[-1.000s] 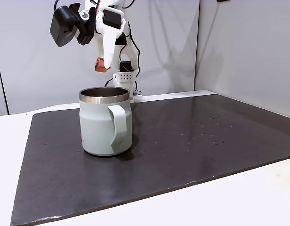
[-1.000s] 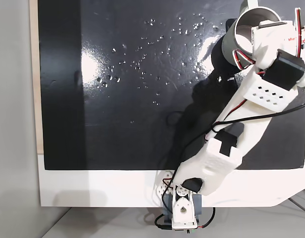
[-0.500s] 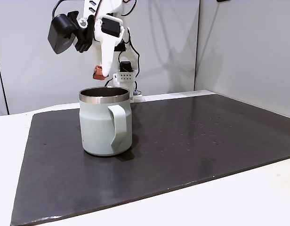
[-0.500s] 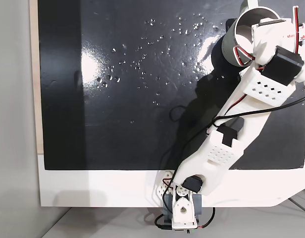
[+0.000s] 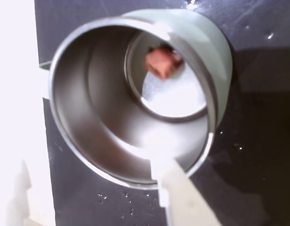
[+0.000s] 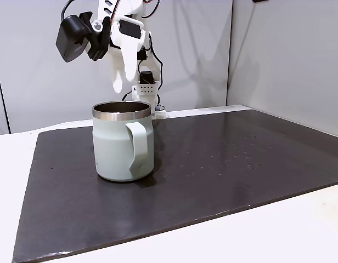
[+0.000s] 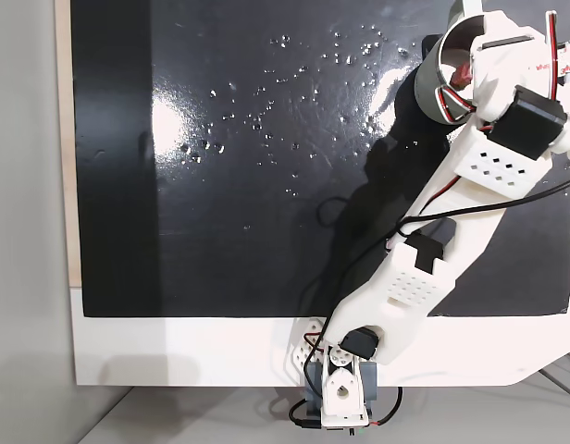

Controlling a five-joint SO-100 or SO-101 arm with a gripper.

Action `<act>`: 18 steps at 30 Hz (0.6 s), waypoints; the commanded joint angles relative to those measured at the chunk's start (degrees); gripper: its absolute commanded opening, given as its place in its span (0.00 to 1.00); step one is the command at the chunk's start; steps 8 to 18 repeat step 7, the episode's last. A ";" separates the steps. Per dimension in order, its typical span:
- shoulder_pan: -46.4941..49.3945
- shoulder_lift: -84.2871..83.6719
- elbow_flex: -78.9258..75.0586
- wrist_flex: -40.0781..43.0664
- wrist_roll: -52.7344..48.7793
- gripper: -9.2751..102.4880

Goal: Grasp a cube and put it in the cup.

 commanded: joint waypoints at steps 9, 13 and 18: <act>0.26 2.11 -2.99 0.79 -0.62 0.33; 0.26 2.11 -2.99 0.79 -0.62 0.33; 0.26 2.11 -2.99 0.79 -0.62 0.33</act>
